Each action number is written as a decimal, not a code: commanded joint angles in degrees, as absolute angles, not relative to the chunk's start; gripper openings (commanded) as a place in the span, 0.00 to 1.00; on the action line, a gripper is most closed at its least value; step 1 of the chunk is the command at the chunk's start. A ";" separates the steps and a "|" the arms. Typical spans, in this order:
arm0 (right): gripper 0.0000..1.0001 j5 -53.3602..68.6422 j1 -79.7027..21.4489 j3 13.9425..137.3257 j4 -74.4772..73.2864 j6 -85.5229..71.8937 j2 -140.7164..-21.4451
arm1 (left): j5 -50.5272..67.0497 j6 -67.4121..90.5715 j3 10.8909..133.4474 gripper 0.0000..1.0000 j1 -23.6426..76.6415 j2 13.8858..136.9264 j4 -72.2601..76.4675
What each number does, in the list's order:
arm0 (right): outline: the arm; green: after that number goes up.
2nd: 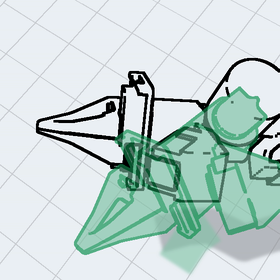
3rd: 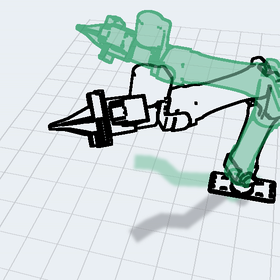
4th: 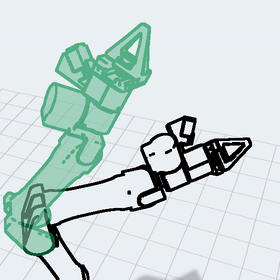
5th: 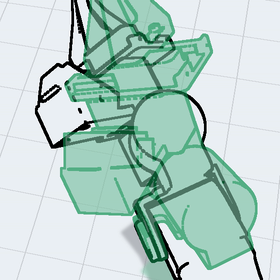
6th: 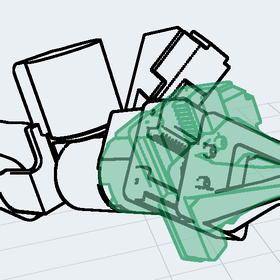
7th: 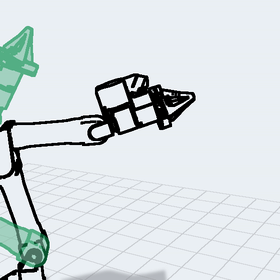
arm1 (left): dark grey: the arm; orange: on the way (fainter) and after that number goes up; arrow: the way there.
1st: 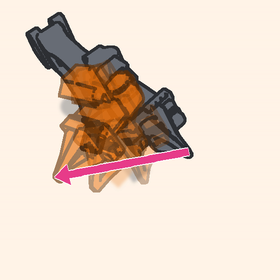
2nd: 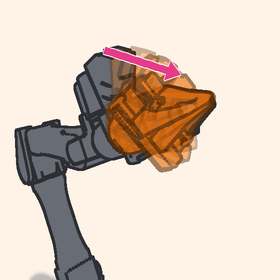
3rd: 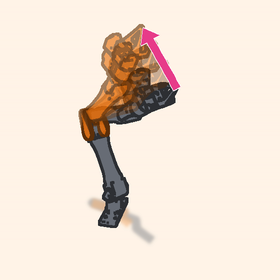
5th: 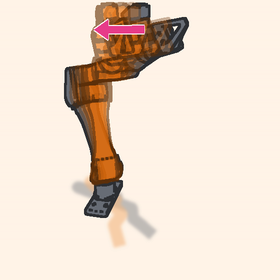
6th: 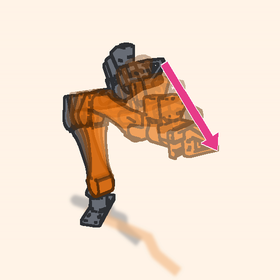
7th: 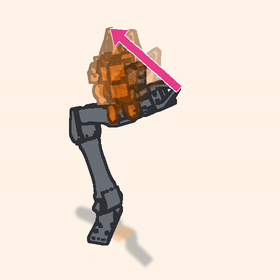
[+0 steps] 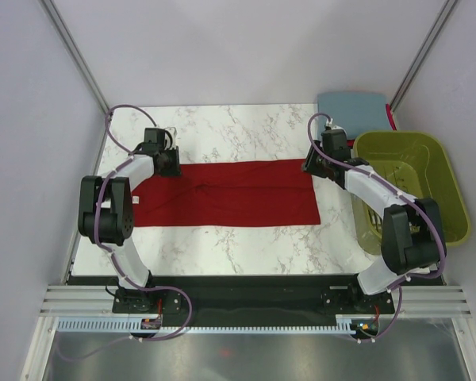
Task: Fold and stack the t-shirts
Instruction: Fold the tshirt
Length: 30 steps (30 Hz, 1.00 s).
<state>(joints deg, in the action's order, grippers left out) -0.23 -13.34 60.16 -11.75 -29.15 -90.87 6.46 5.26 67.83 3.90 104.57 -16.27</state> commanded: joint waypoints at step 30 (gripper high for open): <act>0.41 2.20 -19.41 61.69 -11.16 -35.06 -87.53 | -11.22 19.16 54.67 0.50 11.70 70.58 -28.83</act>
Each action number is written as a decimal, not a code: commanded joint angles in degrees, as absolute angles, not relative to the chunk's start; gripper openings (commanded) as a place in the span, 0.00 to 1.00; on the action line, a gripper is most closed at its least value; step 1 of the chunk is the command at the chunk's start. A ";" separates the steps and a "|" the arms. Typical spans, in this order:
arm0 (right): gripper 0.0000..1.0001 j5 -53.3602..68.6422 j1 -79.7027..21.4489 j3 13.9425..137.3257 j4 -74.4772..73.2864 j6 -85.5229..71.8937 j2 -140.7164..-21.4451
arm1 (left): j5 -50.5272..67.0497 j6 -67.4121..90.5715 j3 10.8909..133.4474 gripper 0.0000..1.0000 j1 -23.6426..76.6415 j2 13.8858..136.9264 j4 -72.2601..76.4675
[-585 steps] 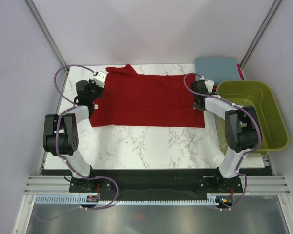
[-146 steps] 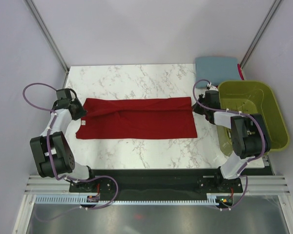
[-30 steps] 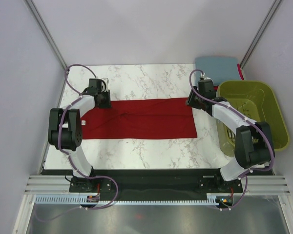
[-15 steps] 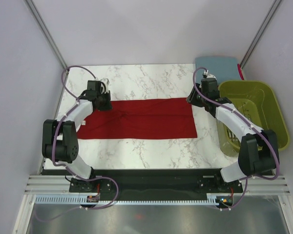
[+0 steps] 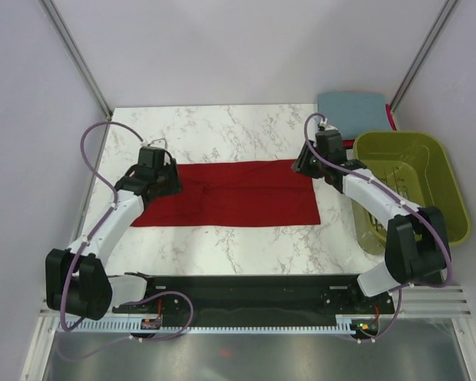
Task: Fold and stack the t-shirts
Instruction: Fold the tshirt
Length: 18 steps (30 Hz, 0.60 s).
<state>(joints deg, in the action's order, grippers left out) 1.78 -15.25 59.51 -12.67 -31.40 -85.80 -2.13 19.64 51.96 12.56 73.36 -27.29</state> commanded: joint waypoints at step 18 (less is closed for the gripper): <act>0.42 -7.21 -53.17 90.69 -11.16 -50.36 -119.69 | 3.16 21.72 48.17 0.41 -15.20 78.04 -25.49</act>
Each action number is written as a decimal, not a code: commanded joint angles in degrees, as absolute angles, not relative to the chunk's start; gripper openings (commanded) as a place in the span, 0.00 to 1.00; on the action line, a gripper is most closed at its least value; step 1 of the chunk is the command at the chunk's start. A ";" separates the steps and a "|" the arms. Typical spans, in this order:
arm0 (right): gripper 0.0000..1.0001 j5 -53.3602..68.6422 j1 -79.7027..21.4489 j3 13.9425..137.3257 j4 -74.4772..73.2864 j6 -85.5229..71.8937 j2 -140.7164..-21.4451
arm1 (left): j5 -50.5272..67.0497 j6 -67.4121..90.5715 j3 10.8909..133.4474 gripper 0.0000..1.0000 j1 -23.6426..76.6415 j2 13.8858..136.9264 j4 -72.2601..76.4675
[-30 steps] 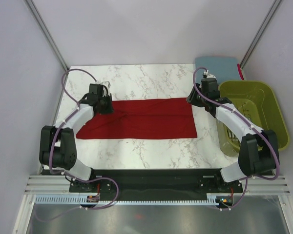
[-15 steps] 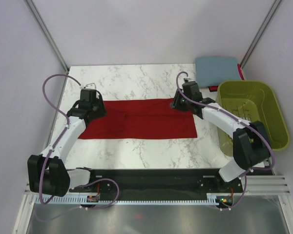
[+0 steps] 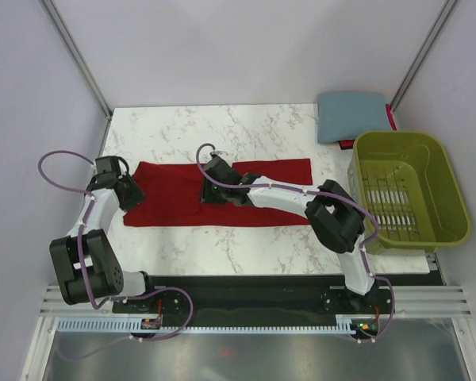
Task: Fold and stack the t-shirts
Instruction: Fold the tshirt
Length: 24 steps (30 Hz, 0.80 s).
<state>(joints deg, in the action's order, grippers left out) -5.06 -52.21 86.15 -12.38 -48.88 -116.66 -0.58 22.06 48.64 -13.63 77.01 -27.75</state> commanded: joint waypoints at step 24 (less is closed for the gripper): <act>0.37 -3.25 -55.11 90.97 -4.75 -47.73 -127.09 | 8.88 16.88 45.44 0.43 -15.91 84.37 -21.62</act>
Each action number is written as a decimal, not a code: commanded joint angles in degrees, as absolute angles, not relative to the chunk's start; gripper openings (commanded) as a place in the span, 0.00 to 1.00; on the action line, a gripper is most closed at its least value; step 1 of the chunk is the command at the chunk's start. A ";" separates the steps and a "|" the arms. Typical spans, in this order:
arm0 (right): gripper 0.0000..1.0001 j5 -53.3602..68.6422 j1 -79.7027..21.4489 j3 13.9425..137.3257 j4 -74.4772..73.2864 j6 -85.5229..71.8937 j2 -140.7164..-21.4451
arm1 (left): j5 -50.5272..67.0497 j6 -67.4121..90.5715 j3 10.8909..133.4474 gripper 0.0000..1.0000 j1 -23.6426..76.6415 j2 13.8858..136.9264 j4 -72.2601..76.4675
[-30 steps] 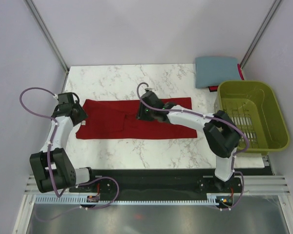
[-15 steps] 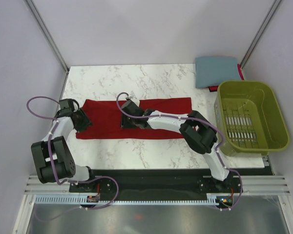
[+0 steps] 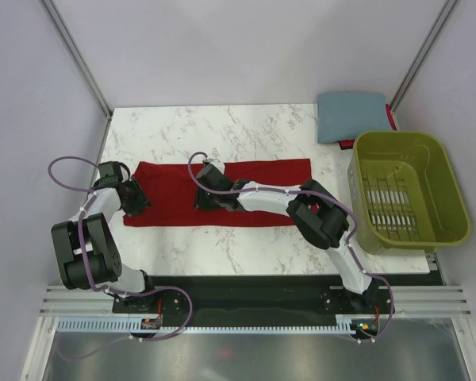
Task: Fold and stack the t-shirts
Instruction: Fold the tshirt
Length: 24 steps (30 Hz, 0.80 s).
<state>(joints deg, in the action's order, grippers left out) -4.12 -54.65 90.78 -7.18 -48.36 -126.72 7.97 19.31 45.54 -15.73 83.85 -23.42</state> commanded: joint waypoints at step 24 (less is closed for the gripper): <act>0.39 -5.71 -55.81 92.02 -8.96 -47.20 -127.53 | 7.38 15.47 45.70 0.02 -15.91 85.69 -22.24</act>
